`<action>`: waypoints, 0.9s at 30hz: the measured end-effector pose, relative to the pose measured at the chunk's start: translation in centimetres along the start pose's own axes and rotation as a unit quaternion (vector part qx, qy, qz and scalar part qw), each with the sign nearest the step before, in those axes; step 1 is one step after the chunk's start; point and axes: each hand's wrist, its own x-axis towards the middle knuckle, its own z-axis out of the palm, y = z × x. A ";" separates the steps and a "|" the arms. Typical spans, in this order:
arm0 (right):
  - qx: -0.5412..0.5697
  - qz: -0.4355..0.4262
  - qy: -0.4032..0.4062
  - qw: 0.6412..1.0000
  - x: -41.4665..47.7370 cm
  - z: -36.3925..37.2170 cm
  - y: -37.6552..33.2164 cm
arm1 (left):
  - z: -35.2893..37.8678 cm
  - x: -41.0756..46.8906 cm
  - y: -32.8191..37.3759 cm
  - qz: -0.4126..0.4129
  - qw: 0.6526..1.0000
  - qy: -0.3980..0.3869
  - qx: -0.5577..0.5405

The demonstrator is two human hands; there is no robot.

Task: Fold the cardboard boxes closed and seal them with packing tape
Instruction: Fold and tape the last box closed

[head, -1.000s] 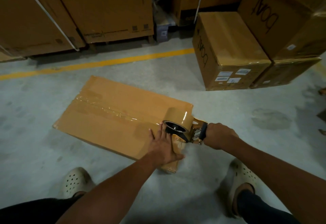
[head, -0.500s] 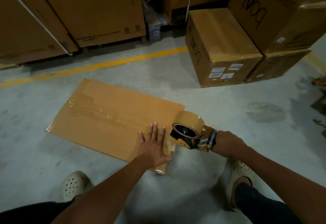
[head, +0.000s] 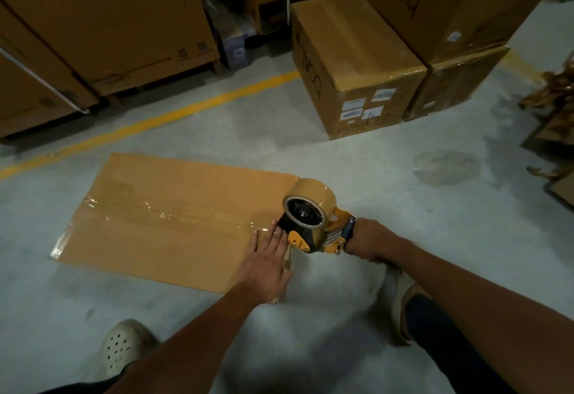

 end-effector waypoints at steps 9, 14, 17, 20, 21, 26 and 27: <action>0.025 0.050 0.022 0.998 0.1 0.1 1.4 | -0.2 0.1 0.4 -0.024 0.999 -0.010 -0.022; 0.036 0.097 -0.005 0.995 -0.7 -0.1 5.1 | 0.0 0.2 0.3 -0.021 0.999 -0.019 -0.026; 0.086 0.116 0.014 0.989 -0.5 0.2 4.8 | -0.3 0.5 0.4 -0.036 0.999 -0.003 -0.032; 0.158 0.181 0.023 0.970 0.5 0.6 3.4 | -1.8 1.7 0.6 -0.057 0.992 0.047 -0.103; 0.200 0.195 0.013 0.960 0.8 0.8 3.1 | -2.2 2.3 0.5 -0.064 0.988 0.061 -0.126; 0.396 0.175 -0.003 0.901 1.8 1.8 2.3 | -1.9 6.3 0.6 -0.099 0.985 0.048 -0.132; 0.434 0.183 -0.004 0.882 2.5 2.3 2.3 | -1.7 6.8 0.7 -0.110 0.985 0.035 -0.125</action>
